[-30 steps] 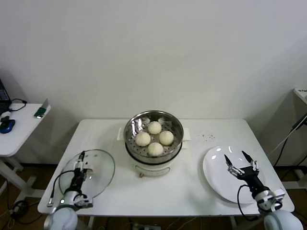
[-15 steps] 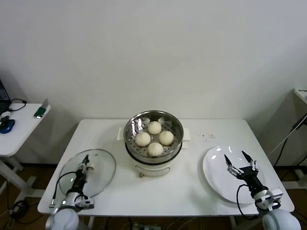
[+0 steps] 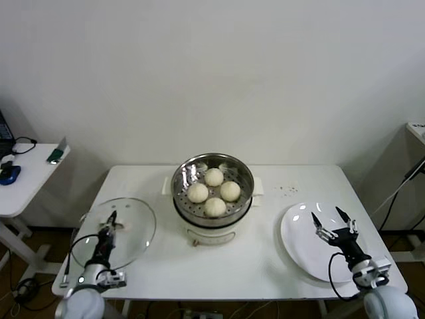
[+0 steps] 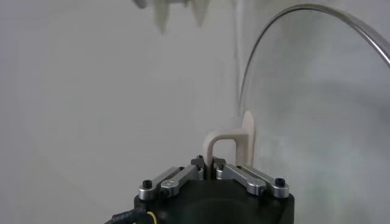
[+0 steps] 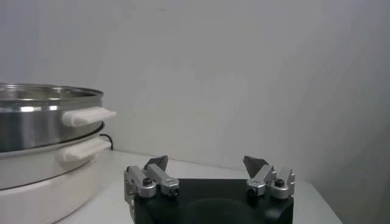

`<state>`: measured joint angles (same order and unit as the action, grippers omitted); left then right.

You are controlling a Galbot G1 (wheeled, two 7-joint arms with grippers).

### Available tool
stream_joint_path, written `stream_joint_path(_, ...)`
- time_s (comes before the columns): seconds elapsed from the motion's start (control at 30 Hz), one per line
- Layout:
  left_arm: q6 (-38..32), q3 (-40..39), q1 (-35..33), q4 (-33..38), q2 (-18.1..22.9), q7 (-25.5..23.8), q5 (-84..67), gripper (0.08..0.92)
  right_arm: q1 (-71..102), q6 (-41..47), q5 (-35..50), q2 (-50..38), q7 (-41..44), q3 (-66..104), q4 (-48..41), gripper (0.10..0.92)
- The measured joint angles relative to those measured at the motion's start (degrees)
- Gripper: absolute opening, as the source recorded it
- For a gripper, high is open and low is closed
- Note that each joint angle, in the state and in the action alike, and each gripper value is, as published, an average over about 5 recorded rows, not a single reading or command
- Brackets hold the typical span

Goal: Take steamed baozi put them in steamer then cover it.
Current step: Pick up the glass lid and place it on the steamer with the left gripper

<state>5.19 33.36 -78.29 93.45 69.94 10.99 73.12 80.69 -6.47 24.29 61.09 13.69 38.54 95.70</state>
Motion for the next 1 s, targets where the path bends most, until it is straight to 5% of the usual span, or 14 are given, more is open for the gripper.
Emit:
stream_joint_path(0.57, 17.07, -2.7, -5.15, 22.2, -12.12, -0.06, -9.68, 0.148, -5.71, -0.52, -2.3, 0.65, -0.3, -4.13, -3.91, 0.823)
stream_joint_path(1.0, 31.34, -21.12, 6.56, 27.48, -16.74, -9.25, -10.29, 0.148, -9.85, -1.04, -4.18, 1.71, -0.1, -6.68, -7.78, 0.823)
